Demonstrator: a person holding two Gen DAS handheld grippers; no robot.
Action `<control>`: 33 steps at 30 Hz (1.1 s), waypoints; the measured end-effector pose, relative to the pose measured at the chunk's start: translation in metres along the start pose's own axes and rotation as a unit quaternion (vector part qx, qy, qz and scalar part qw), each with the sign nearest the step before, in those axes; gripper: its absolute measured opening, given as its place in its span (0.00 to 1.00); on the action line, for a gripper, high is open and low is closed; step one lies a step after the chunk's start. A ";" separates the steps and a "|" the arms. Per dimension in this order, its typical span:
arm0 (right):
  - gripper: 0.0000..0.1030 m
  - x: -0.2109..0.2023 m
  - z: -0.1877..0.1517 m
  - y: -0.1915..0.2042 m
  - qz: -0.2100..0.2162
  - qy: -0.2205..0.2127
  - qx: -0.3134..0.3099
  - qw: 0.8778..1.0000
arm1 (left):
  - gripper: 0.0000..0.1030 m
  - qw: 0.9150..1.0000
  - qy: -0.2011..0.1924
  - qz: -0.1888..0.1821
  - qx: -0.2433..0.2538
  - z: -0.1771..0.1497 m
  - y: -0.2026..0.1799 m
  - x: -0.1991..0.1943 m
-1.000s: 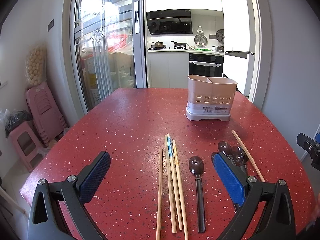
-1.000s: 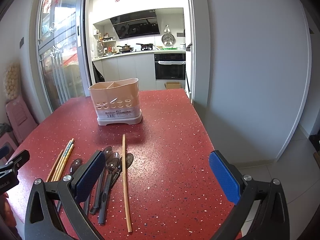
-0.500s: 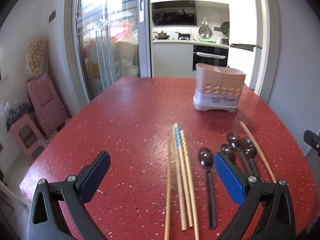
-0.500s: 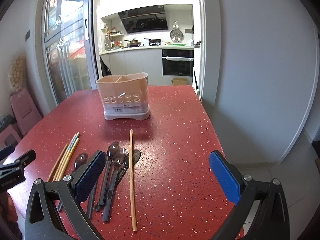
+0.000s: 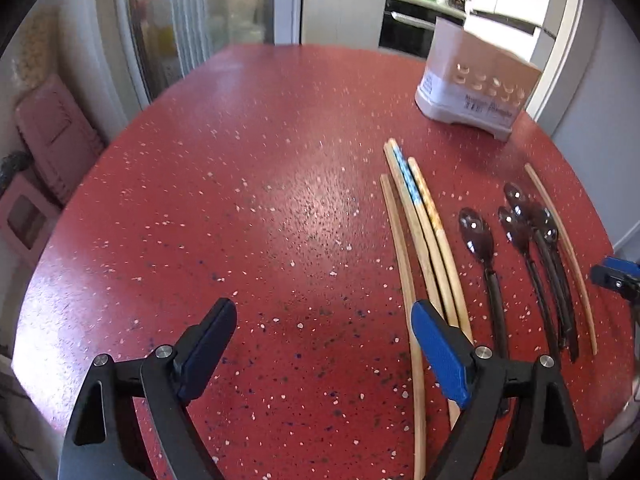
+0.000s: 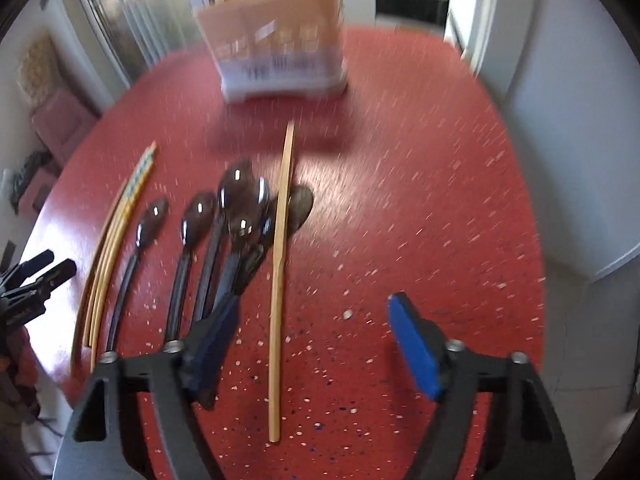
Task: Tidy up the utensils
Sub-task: 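Grasp a plain wooden chopstick with the right tool while the left tool grasps another chopstick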
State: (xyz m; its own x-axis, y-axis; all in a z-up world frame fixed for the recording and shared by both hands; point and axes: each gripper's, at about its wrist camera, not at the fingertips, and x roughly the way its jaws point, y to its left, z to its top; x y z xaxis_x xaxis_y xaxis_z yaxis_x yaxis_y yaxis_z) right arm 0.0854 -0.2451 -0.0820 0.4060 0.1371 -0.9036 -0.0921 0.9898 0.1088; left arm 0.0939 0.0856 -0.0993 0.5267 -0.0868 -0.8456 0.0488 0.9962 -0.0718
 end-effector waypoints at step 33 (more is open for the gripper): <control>0.07 -0.045 0.048 -0.047 0.158 -0.016 0.000 0.987 | 0.33 0.990 -0.037 -0.133 -0.004 0.075 -0.064 -0.025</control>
State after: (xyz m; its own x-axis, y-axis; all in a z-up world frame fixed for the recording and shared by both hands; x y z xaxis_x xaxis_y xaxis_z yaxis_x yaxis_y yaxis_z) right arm 0.1149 -0.2955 -0.0268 0.3846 0.4408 -0.8110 -0.2187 0.8971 0.3839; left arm 0.1411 0.0234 -0.0341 0.5571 -0.3450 -0.7554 0.1877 0.9384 -0.2901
